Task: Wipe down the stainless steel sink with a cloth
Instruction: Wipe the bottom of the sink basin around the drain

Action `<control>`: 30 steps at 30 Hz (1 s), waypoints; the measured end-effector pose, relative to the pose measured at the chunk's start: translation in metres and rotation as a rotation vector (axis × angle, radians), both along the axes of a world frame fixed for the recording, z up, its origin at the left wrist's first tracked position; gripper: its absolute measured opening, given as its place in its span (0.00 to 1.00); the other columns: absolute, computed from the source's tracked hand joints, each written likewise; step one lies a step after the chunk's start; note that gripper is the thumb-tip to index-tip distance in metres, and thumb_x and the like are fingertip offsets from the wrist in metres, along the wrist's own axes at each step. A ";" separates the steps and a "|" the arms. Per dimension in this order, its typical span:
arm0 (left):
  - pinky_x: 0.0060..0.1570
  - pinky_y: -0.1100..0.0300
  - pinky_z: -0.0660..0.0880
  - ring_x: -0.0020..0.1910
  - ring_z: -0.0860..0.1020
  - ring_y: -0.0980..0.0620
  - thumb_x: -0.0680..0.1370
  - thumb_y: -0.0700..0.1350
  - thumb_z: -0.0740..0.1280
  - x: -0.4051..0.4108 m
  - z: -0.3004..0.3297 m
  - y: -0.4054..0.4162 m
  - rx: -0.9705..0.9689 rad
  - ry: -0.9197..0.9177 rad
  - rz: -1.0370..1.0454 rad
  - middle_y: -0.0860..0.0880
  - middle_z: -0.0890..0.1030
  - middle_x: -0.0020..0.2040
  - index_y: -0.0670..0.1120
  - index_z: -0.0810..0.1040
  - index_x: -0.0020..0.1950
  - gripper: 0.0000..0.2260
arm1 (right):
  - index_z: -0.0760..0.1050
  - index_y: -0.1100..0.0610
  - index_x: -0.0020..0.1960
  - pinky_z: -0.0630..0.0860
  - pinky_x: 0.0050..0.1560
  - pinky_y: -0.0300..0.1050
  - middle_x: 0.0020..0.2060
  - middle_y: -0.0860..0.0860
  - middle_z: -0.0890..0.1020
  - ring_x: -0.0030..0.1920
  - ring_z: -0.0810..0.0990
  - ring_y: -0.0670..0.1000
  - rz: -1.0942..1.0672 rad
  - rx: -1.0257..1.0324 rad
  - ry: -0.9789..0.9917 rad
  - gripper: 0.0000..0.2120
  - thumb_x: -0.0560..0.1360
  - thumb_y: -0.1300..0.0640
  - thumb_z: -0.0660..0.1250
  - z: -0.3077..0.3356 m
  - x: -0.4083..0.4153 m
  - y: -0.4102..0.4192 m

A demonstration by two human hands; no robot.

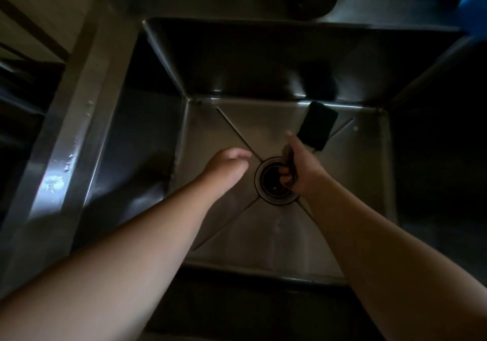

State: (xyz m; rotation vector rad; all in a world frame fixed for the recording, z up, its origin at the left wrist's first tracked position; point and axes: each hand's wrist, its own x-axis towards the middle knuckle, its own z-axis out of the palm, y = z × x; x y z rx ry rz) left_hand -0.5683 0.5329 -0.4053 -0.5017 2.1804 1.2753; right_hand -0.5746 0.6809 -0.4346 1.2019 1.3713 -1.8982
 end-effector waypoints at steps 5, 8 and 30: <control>0.58 0.59 0.72 0.57 0.76 0.48 0.73 0.36 0.61 0.005 -0.009 -0.001 -0.028 -0.050 -0.023 0.47 0.80 0.55 0.48 0.79 0.55 0.15 | 0.66 0.52 0.31 0.61 0.20 0.35 0.18 0.45 0.67 0.19 0.63 0.45 0.018 0.137 0.056 0.17 0.74 0.45 0.64 -0.001 -0.004 -0.006; 0.61 0.54 0.72 0.57 0.76 0.48 0.72 0.36 0.61 0.008 -0.014 0.000 -0.021 -0.065 -0.033 0.47 0.80 0.55 0.48 0.80 0.53 0.15 | 0.65 0.53 0.32 0.60 0.19 0.33 0.13 0.44 0.65 0.14 0.62 0.44 0.057 0.163 0.066 0.16 0.76 0.49 0.61 -0.003 -0.005 -0.010; 0.48 0.62 0.68 0.48 0.73 0.53 0.74 0.40 0.62 0.008 0.031 0.016 -0.085 0.019 -0.280 0.51 0.76 0.46 0.48 0.79 0.53 0.11 | 0.77 0.57 0.42 0.68 0.24 0.36 0.31 0.51 0.75 0.30 0.72 0.48 0.196 0.268 0.048 0.16 0.79 0.49 0.57 0.050 0.025 0.021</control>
